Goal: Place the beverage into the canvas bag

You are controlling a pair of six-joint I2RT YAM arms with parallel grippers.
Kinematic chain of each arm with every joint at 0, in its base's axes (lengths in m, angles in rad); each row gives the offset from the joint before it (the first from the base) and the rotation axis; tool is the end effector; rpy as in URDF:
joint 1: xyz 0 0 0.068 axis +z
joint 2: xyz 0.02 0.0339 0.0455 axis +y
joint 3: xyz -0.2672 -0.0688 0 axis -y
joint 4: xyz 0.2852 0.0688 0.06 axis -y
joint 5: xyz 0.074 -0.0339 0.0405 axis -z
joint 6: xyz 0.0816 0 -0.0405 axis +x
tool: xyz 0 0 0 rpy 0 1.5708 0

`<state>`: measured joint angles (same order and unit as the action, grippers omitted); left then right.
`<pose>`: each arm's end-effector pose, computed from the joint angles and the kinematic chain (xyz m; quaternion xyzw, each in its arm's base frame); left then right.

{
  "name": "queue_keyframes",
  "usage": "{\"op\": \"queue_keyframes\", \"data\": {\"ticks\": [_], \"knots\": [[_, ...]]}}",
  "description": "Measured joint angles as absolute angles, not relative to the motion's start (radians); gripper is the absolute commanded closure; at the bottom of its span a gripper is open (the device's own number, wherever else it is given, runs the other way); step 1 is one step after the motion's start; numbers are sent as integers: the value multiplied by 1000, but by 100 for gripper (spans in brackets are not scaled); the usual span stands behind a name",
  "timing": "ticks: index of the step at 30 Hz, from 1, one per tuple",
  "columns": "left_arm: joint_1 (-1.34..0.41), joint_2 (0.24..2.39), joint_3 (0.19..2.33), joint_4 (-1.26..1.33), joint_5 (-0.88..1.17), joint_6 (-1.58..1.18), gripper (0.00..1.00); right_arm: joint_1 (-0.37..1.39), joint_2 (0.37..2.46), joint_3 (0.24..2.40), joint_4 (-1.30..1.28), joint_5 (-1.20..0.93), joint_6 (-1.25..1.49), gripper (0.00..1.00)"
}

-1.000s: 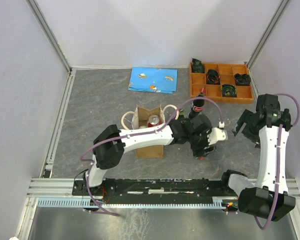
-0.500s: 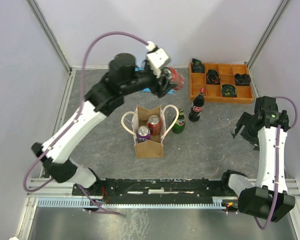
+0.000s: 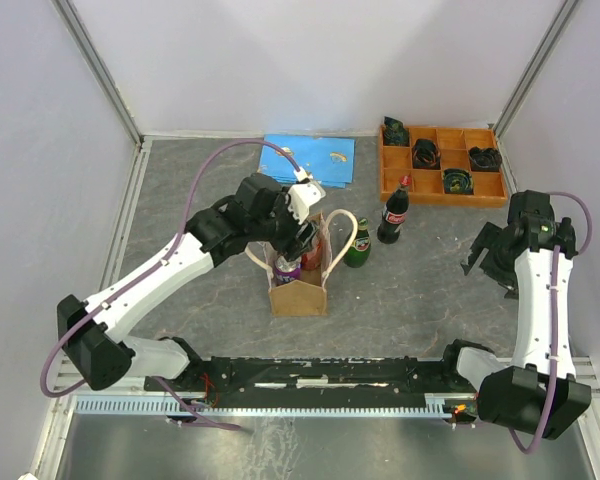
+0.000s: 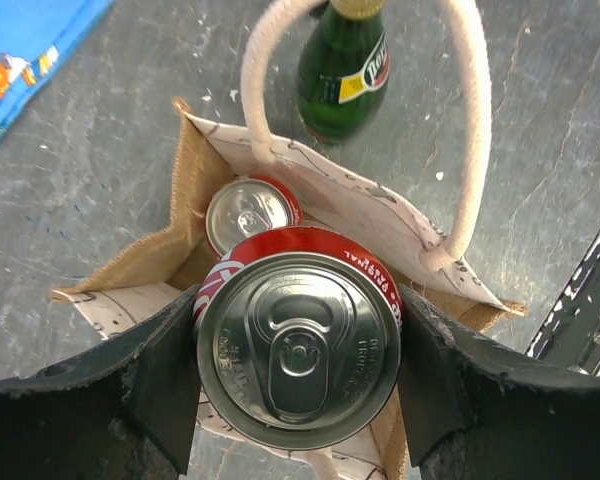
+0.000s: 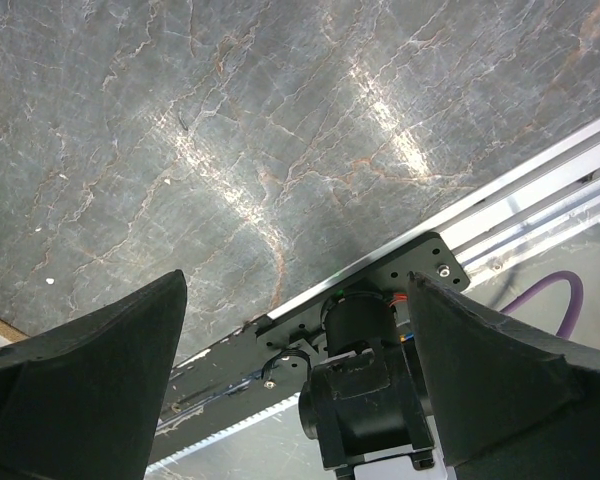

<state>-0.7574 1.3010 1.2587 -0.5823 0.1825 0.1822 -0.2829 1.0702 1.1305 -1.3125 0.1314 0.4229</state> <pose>0.2524 -0.2590 0.3287 0.4383 0.7716 -0.2065 0.4121 0.2096 -0.0721 0.2779 0.3503 0.9209 -0.0536 0.1624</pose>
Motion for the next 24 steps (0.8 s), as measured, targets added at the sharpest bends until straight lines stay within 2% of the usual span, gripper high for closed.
{"op": "queue_keyframes", "data": {"ticks": [10,24], "knots": [[-769,1317,1209,-542,218,176,97,-283,1033,1114,-1319,131,422,1],[-881,1340,1092,-511,211,178,97,-283,1033,1114,-1321,131,423,1]]}}
